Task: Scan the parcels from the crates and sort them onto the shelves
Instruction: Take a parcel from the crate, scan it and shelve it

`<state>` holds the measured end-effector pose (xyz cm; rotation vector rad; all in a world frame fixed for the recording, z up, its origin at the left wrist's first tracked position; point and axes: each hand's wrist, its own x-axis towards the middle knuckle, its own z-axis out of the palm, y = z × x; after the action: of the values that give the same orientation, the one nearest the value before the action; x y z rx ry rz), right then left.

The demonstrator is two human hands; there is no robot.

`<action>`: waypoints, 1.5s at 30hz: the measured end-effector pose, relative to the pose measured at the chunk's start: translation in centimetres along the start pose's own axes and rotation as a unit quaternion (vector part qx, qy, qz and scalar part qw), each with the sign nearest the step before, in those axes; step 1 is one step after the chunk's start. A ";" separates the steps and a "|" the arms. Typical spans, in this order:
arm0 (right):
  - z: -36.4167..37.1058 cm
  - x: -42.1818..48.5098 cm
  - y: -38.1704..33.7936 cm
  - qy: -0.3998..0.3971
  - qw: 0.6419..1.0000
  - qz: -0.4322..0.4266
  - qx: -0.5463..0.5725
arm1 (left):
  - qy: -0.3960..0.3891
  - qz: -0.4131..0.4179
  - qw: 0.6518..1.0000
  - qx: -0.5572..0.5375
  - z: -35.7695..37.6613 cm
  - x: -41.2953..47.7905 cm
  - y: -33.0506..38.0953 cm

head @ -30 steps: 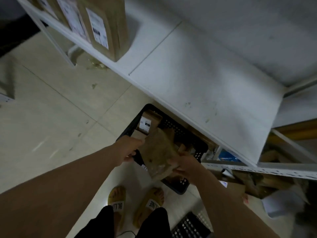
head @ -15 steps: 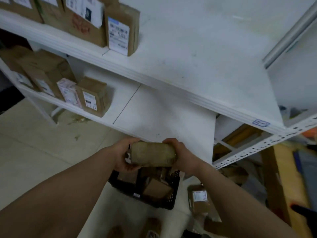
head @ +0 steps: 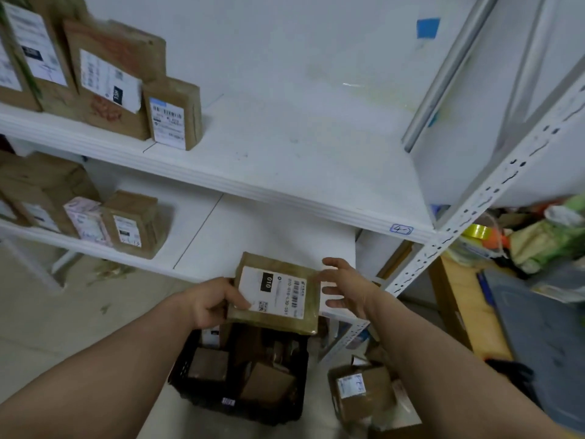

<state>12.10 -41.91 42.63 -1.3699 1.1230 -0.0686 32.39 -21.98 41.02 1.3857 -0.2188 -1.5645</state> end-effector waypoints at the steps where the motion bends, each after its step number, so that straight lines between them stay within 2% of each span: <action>1: -0.9 0.0 -0.1 -0.007 1.000 -0.006 -0.008 | -0.012 0.006 1.000 0.014 0.7 0.0 0.2; 7: -6.2 -0.6 -0.2 -0.036 0.996 -0.032 -0.073 | -0.068 0.018 0.994 0.078 5.8 0.6 1.7; 14: -11.3 -1.0 1.5 -0.115 0.993 -0.013 0.001 | -0.071 0.051 0.995 0.041 10.3 2.8 1.9; 17: -13.1 -1.2 2.0 -0.139 0.990 -0.011 0.019 | -0.103 0.040 0.992 0.053 12.2 3.8 1.4; 19: -14.1 -1.7 2.0 -0.127 0.992 -0.015 -0.001 | -0.113 0.023 0.989 0.095 13.5 4.6 1.3; 23: -16.4 -2.5 2.4 -0.076 0.996 -0.009 -0.041 | -0.005 0.012 0.981 0.195 16.0 6.9 1.6; 25: -17.9 -2.6 2.9 -0.068 0.997 -0.006 -0.034 | 0.010 0.023 0.965 0.262 17.5 8.0 1.5; 29: -21.1 -3.7 3.8 -0.060 0.998 0.002 -0.027 | 0.009 0.038 0.930 0.366 20.8 9.6 0.8; 32: -22.9 -4.1 4.7 -0.066 0.994 0.006 -0.087 | -0.010 0.052 0.901 0.430 24.6 10.7 0.2; 36: -24.4 -3.8 6.7 -0.078 0.992 0.020 -0.098 | -0.060 0.035 0.867 0.493 29.5 12.5 -1.2; 38: -25.5 -3.9 7.8 -0.070 0.993 0.017 -0.096 | -0.048 0.023 0.851 0.522 31.3 13.5 -1.9; 45: -31.2 -4.2 13.5 0.128 0.990 -0.002 -0.051 | 0.034 0.011 0.891 0.452 36.8 16.2 -4.5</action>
<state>-17.98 -58.12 40.64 -1.4836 1.3524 -0.1981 1.87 -48.47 39.45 2.1195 -1.0139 -1.4304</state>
